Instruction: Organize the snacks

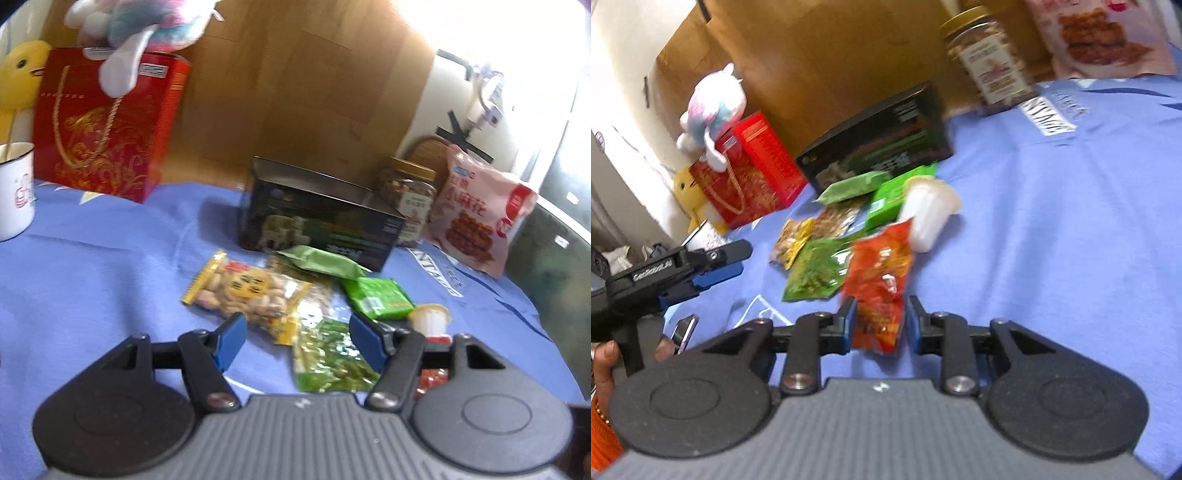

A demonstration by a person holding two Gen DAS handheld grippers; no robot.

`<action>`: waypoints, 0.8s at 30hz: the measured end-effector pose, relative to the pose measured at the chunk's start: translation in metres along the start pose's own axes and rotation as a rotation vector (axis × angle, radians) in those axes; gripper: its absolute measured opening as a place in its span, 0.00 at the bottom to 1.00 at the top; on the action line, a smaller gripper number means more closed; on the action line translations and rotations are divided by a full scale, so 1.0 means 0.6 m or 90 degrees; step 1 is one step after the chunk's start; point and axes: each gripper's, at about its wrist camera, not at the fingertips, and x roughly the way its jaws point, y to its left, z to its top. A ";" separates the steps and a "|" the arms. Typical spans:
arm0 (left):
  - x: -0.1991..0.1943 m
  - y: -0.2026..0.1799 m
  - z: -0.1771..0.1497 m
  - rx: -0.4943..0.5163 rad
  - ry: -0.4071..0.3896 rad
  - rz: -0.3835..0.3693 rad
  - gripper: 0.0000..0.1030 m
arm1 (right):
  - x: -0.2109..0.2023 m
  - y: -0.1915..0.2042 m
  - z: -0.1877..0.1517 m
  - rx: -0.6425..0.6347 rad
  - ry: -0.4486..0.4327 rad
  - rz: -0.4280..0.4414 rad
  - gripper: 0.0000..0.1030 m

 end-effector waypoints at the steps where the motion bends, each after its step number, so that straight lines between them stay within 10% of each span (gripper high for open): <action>1: 0.001 -0.006 0.000 0.005 0.000 -0.002 0.61 | 0.000 -0.004 0.002 0.003 -0.008 -0.012 0.31; 10: 0.033 -0.020 0.063 0.025 0.023 -0.036 0.66 | 0.002 -0.013 0.078 0.012 -0.022 0.028 0.31; 19: 0.199 0.024 0.179 -0.035 0.130 -0.059 0.69 | 0.237 0.005 0.267 0.012 0.124 0.048 0.31; 24: 0.253 0.017 0.153 -0.032 0.184 -0.067 0.37 | 0.315 -0.004 0.245 0.030 0.192 0.086 0.32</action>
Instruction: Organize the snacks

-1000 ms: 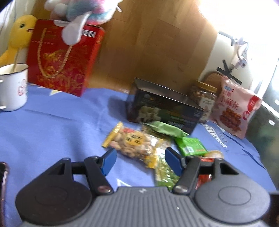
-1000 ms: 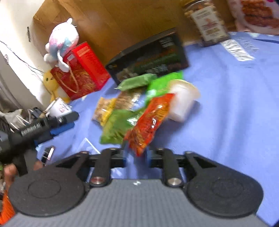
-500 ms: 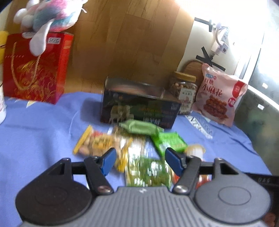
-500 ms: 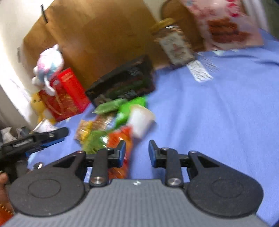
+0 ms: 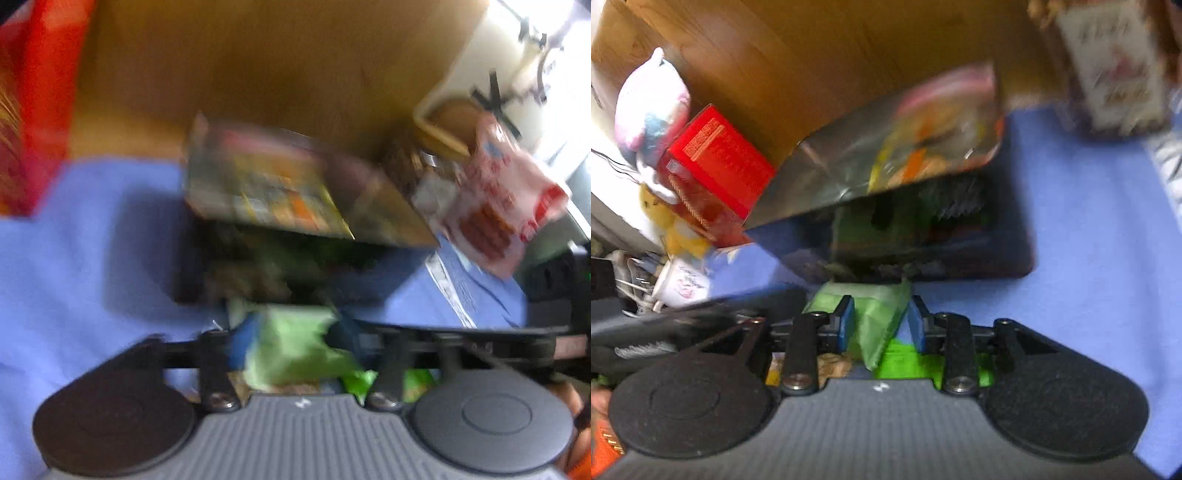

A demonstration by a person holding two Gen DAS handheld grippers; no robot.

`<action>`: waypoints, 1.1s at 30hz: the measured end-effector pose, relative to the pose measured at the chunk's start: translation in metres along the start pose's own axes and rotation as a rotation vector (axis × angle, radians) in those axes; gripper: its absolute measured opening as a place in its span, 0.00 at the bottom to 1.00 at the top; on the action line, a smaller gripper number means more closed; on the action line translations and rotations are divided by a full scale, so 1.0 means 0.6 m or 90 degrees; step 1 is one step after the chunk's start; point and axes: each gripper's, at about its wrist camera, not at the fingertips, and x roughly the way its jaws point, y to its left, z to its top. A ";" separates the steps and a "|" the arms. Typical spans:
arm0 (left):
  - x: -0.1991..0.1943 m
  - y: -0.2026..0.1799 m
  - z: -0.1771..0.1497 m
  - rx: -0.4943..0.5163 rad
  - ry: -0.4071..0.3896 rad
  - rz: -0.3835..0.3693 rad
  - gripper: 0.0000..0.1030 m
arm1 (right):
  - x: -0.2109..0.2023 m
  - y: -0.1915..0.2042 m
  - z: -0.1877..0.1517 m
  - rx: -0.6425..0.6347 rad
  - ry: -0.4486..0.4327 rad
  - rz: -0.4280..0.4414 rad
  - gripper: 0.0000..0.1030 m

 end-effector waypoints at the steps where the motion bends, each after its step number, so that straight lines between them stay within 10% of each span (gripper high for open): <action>1: -0.004 -0.007 -0.008 0.015 -0.010 0.009 0.33 | -0.003 -0.002 -0.009 0.013 -0.012 0.005 0.31; 11: -0.127 -0.106 0.036 0.093 -0.168 -0.020 0.30 | -0.120 0.084 -0.019 -0.063 -0.161 0.031 0.26; 15: -0.064 -0.109 0.116 0.091 -0.173 -0.020 0.37 | -0.104 0.102 0.052 -0.133 -0.231 -0.067 0.26; 18: -0.024 -0.091 0.123 0.057 -0.150 0.069 0.34 | -0.079 0.109 0.060 -0.234 -0.251 -0.211 0.32; 24: -0.149 -0.091 -0.025 0.044 -0.229 -0.046 0.38 | -0.229 0.050 -0.105 -0.140 -0.327 -0.074 0.31; 33: -0.142 -0.181 -0.275 0.196 -0.190 0.037 0.38 | -0.256 0.029 -0.365 -0.054 -0.316 -0.244 0.32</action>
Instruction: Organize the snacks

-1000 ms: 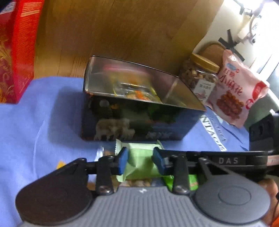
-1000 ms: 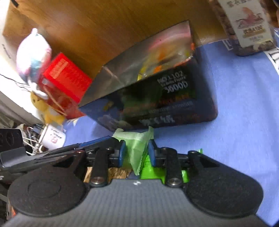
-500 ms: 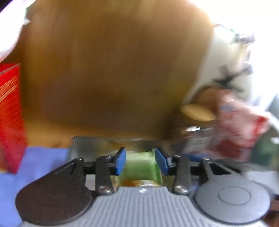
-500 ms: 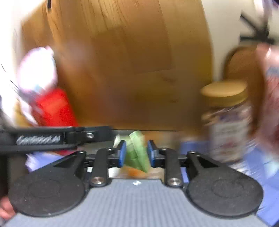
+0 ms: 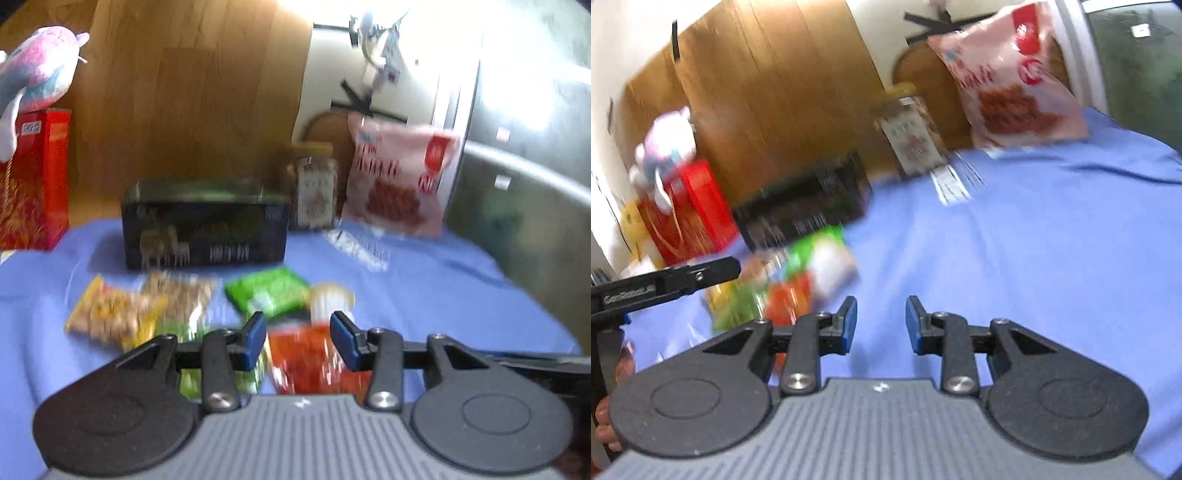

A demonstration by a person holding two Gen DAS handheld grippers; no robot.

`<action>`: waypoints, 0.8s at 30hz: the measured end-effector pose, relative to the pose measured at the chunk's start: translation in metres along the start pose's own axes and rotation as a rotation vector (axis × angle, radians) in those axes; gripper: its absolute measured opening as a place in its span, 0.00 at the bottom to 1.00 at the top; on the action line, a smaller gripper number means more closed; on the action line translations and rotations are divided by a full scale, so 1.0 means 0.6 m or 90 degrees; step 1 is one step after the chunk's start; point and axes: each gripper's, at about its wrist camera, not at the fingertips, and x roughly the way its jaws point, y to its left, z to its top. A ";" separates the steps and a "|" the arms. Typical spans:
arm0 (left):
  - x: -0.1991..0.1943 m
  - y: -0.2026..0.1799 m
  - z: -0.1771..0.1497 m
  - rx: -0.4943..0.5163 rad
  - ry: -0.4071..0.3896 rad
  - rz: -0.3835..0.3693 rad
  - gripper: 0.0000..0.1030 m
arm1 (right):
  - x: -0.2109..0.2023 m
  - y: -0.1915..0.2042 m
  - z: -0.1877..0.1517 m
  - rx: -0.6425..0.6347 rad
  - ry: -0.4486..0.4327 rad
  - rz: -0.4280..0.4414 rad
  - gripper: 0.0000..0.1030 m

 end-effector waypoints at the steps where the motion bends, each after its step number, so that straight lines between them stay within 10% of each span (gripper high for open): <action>1: -0.002 -0.005 -0.005 -0.002 0.004 0.006 0.38 | -0.011 -0.005 -0.007 0.005 0.000 -0.005 0.32; 24: 0.028 0.005 -0.045 -0.083 0.031 0.140 0.38 | -0.071 -0.023 -0.055 0.004 0.033 0.008 0.36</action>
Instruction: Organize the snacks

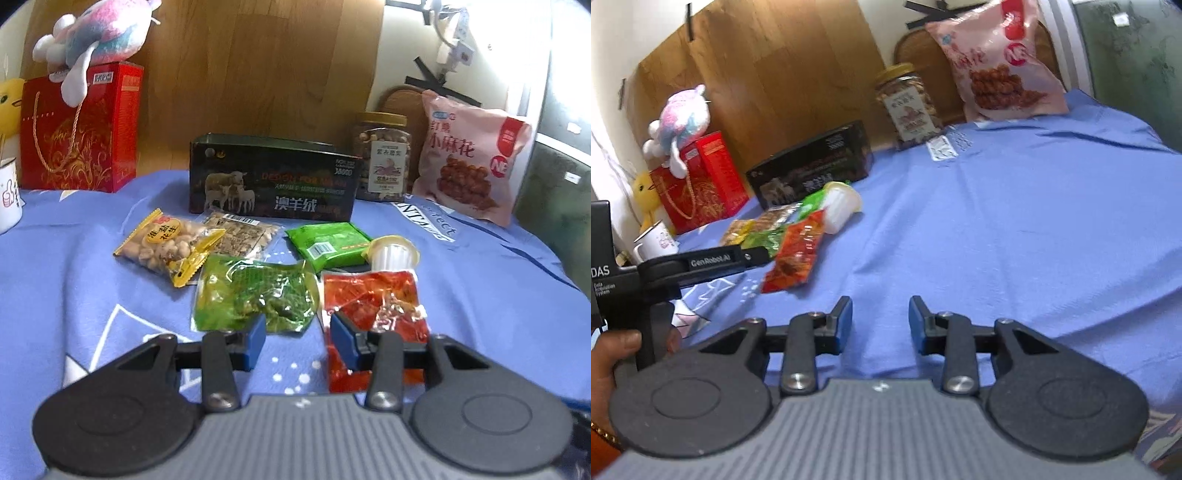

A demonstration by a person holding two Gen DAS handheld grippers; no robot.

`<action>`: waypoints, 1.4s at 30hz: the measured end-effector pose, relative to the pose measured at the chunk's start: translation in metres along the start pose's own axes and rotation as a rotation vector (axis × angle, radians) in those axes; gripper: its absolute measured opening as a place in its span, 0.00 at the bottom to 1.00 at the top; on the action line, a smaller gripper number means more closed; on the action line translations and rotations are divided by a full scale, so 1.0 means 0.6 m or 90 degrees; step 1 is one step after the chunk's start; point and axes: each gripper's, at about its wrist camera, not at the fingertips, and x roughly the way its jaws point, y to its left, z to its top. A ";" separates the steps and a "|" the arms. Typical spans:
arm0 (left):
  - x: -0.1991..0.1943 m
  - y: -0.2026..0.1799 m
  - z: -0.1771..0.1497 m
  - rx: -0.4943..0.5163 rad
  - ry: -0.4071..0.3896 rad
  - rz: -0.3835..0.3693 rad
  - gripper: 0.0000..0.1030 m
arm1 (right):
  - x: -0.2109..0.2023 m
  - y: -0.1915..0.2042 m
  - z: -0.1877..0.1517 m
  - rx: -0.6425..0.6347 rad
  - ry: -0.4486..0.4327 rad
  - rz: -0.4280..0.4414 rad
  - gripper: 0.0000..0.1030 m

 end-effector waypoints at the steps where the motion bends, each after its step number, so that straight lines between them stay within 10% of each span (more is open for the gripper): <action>1: 0.005 0.000 0.001 -0.003 0.002 0.002 0.38 | 0.003 -0.008 0.000 0.011 0.007 0.001 0.36; 42: 0.011 -0.008 -0.002 0.015 0.004 0.017 0.50 | -0.007 -0.042 -0.012 0.027 -0.022 0.073 0.37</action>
